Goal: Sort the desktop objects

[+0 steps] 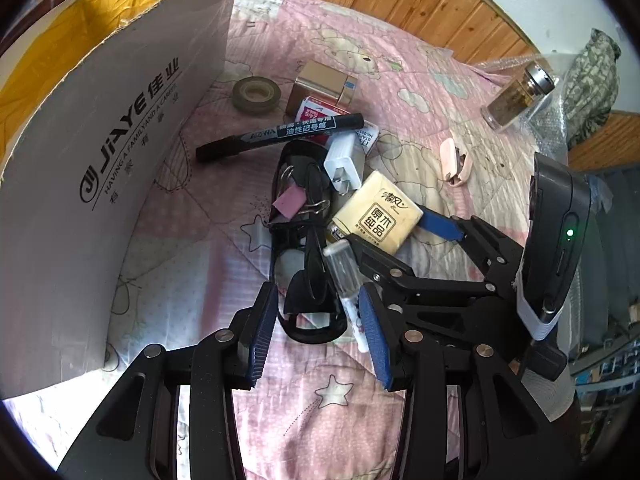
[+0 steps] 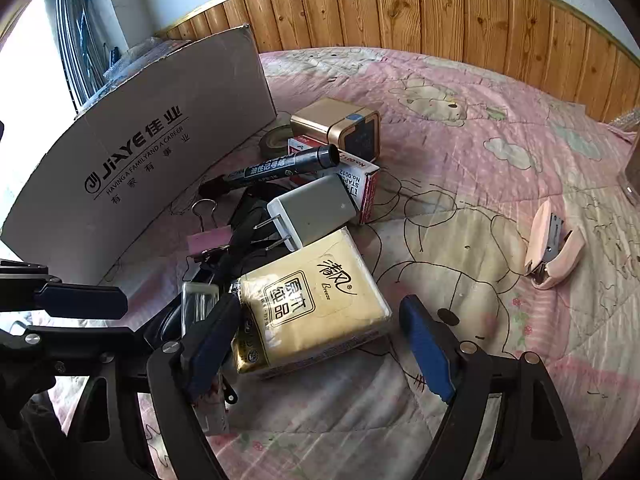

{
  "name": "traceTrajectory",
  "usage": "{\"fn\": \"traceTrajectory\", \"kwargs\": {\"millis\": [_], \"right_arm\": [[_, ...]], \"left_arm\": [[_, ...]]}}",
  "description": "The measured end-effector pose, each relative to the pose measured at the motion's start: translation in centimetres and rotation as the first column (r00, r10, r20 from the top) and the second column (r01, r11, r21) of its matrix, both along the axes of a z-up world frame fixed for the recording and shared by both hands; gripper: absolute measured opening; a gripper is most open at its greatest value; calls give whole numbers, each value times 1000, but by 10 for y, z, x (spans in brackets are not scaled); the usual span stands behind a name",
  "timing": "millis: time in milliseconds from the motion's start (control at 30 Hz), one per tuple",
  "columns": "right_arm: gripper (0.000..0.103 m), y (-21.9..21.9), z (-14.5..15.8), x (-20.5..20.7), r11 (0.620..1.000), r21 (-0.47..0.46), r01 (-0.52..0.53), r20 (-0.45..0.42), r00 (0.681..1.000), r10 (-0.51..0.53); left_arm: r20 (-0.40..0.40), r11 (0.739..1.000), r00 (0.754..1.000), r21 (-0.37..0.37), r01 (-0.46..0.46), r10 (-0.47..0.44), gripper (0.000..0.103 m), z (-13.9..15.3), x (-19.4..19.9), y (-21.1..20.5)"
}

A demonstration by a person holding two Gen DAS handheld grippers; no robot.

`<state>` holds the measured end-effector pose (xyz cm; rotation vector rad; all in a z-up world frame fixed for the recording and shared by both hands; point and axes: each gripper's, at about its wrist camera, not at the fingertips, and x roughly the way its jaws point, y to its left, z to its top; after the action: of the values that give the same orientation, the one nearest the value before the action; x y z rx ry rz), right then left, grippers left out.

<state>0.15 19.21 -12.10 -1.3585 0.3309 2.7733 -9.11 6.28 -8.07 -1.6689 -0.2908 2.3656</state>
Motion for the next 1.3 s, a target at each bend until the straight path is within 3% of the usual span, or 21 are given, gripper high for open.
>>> {"fn": "traceTrajectory", "kwargs": {"millis": [67,200,233,400,533,667,733,833,967,1100,1233,1300], "right_arm": [[74,8,0,2,998,-55,-15,8,1000,15],[44,19,8,25,988,-151,2,0,1000,-2],[41,23,8,35,984,-178,13,-4,1000,-14],[38,16,5,56,971,-236,38,9,999,-37],[35,18,-1,79,927,-375,13,-7,1000,-17],[36,11,-2,82,960,-264,91,27,996,-87],[38,6,6,85,965,-255,60,-3,998,-63],[38,-20,17,81,966,-249,-72,-32,997,67],[38,-48,0,61,970,-215,-117,1,993,120],[20,-46,-9,58,979,-199,-33,-3,999,32],[20,-28,-12,74,950,-310,28,-7,999,-31],[20,-24,-10,82,952,-301,48,-1,999,-51]], "left_arm": [[11,1000,1000,-31,3,-2,45,-4,-2,3],[23,998,1000,-55,17,-16,45,-7,-4,11],[14,997,1000,-67,26,-26,44,-5,-3,13],[-38,989,992,-84,121,-124,45,7,2,31],[-35,991,997,-123,62,-66,45,2,-9,22],[-12,997,999,-59,-50,49,44,0,-18,-8],[-10,997,998,-41,-69,69,44,0,-23,-17],[29,1000,1000,25,4,-4,44,-9,-33,-11],[45,1000,999,-6,18,-18,45,-25,-39,-1],[39,1000,999,-14,-3,4,45,-35,-46,-3],[52,1000,999,11,-9,8,45,-31,-45,-9],[47,1000,999,6,-9,9,45,-29,-44,-12]]}}
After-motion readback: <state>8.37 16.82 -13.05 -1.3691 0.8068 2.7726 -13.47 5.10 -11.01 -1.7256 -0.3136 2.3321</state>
